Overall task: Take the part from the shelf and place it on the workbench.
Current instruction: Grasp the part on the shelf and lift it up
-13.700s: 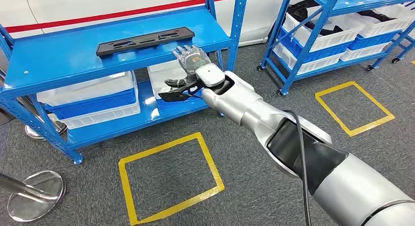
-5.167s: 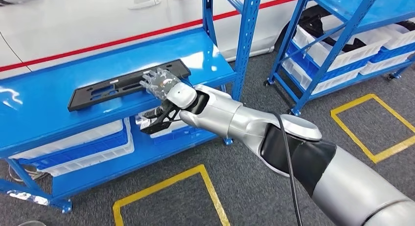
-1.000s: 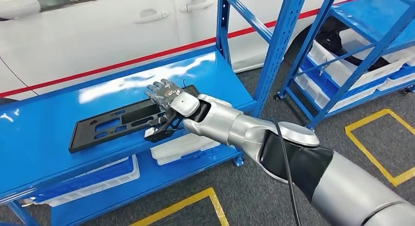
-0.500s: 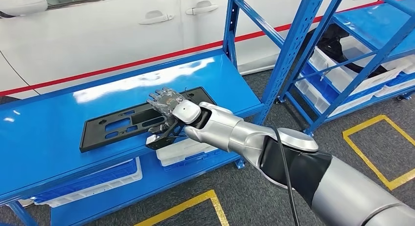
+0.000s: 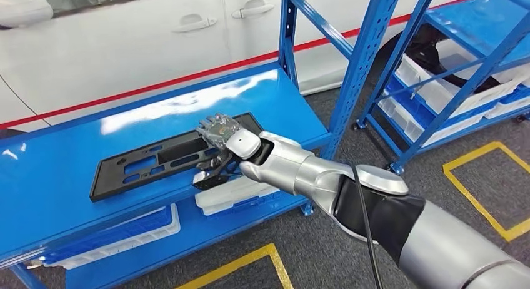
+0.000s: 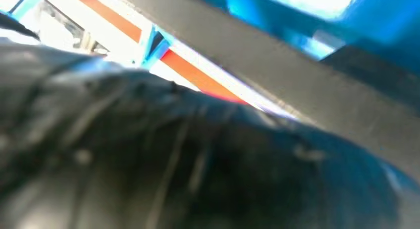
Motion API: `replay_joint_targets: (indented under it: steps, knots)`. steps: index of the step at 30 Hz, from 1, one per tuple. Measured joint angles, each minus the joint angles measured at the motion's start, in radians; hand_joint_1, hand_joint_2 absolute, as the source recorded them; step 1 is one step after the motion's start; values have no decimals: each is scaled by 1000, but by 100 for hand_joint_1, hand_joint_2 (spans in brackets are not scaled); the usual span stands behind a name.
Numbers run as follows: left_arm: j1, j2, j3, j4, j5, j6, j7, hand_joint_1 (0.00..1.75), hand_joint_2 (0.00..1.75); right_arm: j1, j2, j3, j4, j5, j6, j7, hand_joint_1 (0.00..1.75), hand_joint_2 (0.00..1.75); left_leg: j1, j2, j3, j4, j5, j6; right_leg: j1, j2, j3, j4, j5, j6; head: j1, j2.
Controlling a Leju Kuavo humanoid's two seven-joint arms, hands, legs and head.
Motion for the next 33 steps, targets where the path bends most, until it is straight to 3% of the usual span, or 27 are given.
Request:
replay_joint_targets:
  steps: [2, 3, 4, 5, 7, 9, 13, 15, 17, 18, 19, 20, 22, 24, 27, 29, 32, 33]
  knots:
    - [-2, 0, 0, 0, -2, 0, 0, 0, 0, 2, 3, -1, 2, 1, 1, -1, 0, 0, 2, 0, -59, 121, -51, -8, 1, 0, 1, 0, -1, -3, 0, 0]
    - [-2, 0, 0, 0, -3, 0, 0, 0, 0, 5, 3, -1, 4, 2, 1, -2, 0, 0, 3, 0, -79, 158, -57, -10, 1, 0, 1, 0, -2, -3, 0, 0]
    - [-1, 0, 0, 0, -4, 0, 0, 0, 0, 7, 4, -1, 5, 2, 1, -2, 0, 0, 3, 0, -82, 159, -43, -11, 1, 0, 2, 1, -2, -3, 0, 0]
    - [-1, 0, 0, 0, -5, 0, 0, 0, 0, 8, 4, -1, 6, 2, 2, -2, 0, 0, 4, 0, -66, 121, -13, -9, 1, 0, 3, 1, -3, -3, 0, 0]
    - [-1, 0, 0, 0, -6, 0, 0, 0, 0, 8, 5, -1, 7, 2, 1, -2, 0, 0, 2, 0, -4, -10, 53, -2, 3, 1, 6, 2, -6, 2, 0, 0]
    - [-2, 0, 0, 0, -6, 0, 0, 0, 0, 8, 6, -2, 8, 2, 0, -2, 0, 0, -3, -1, 35, -93, 74, 6, 6, 1, 5, 2, -8, 9, 0, 0]
    - [-2, -1, 0, 0, -10, 0, 0, 0, 0, 12, 7, -3, 11, 2, 0, -4, 0, 0, 0, 0, 45, -116, 77, 26, 7, 0, -1, 12, -18, 30, 0, 0]
    - [-2, -1, 0, 0, -13, 0, 0, 0, 0, 12, 7, -5, 13, 2, -1, -4, 0, 0, 4, 3, 51, -125, 81, 38, 7, -1, -38, 92, -65, 35, 1, 0]
    - [-3, -1, 2, 0, -15, 0, 0, 0, 0, 18, 7, -6, 16, 2, 0, -5, 0, 0, 3, 3, 51, -125, 80, 44, 5, -1, -102, 222, -120, 39, 0, 0]
    - [-3, -1, 2, 0, -16, 0, 0, 0, 0, 22, 7, -6, 18, 2, 0, -6, 0, 0, 2, 3, 51, -124, 79, 45, 3, -1, -125, 267, -130, 41, 1, 0]
    - [-2, -1, 3, 0, -16, 0, 0, 0, 0, 26, 7, -6, 19, 2, 0, -6, 0, 0, 2, 3, 51, -121, 77, 45, 1, -2, -132, 276, -121, 43, 1, 0]
    - [-2, -1, 4, 0, -16, 0, 0, 0, 0, 28, 7, -6, 20, 2, 0, -6, 0, 0, 3, 2, 51, -117, 75, 44, -2, -2, -119, 247, -94, 44, 1, 0]
    - [-2, -1, 4, 0, -16, 0, 0, 0, 0, 26, 7, -8, 21, 2, 0, -6, 0, 0, 2, 0, 49, -105, 66, 38, -5, -4, -56, 121, -32, 42, 1, 0]
    - [-2, -2, 5, 0, -17, 0, 0, 0, 0, 25, 9, -10, 22, 2, 0, -7, 0, 0, -1, -1, 44, -92, 59, 28, -3, -4, -15, 37, -11, 35, 0, 0]
    - [-2, -2, 6, 0, -18, 0, 0, 0, 0, 29, 11, -12, 25, 2, 0, -9, 0, 0, 0, -1, 39, -89, 57, 13, 0, -3, -11, 22, -10, 21, 0, 0]
    - [-1, -2, 6, 0, -19, 0, 0, 0, 0, 30, 10, -15, 27, 2, -2, -10, 0, 0, 3, 0, 25, -57, 34, 2, -4, -3, -7, 14, -5, 8, 0, 0]
    - [-2, -3, 6, 0, -21, 0, 0, 0, 0, 36, 13, -17, 29, 2, -3, -14, 0, 0, 6, 1, -53, 112, -49, -9, -4, -3, -5, 9, -3, -1, 0, 0]
    - [-2, -3, 6, 0, -21, 0, 0, 0, 0, 40, 14, -17, 30, 2, -3, -15, 0, 0, 6, 1, -76, 160, -62, -11, -3, -3, -5, 10, -3, -2, 0, 0]
